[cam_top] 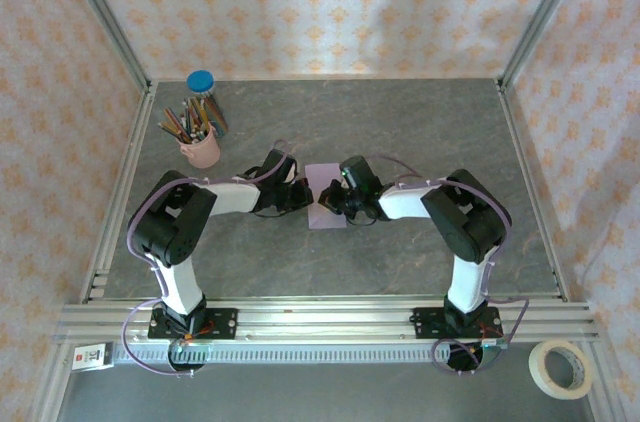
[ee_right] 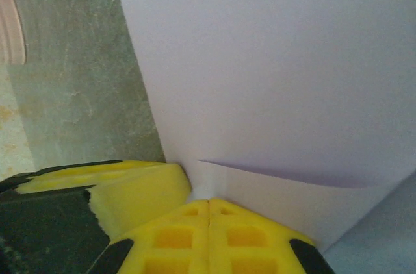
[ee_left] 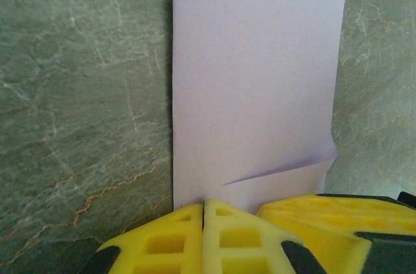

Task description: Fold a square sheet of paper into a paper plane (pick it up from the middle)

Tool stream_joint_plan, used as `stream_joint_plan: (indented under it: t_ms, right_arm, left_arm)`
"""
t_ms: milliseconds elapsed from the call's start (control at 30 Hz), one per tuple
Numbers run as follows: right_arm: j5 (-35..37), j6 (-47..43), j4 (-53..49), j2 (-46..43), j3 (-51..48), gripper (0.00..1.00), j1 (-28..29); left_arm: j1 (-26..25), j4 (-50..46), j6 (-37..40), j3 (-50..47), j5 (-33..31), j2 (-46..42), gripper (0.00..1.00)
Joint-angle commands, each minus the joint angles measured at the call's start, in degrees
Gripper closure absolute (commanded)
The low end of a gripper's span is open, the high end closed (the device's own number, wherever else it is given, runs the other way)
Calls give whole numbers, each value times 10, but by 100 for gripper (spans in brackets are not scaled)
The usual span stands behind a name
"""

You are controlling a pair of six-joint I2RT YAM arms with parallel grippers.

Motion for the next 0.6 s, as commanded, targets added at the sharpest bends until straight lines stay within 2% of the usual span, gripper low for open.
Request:
stream_joint_plan:
  t_ms: [0, 267, 400, 567]
  right_arm:
    - [31, -15, -24, 11, -6, 100, -1]
    - [56, 21, -21, 21, -33, 100, -8]
    - [67, 42, -3, -3, -56, 100, -20]
    - [92, 48, -29, -26, -58, 100, -46]
  left_arm:
    - [-2, -83, 16, -11, -54, 37, 100]
    - [-2, -118, 26, -23, -104, 51, 100]
    - [-2, -127, 36, -32, -127, 54, 100]
    - [-2, -130, 43, -35, -136, 80, 100]
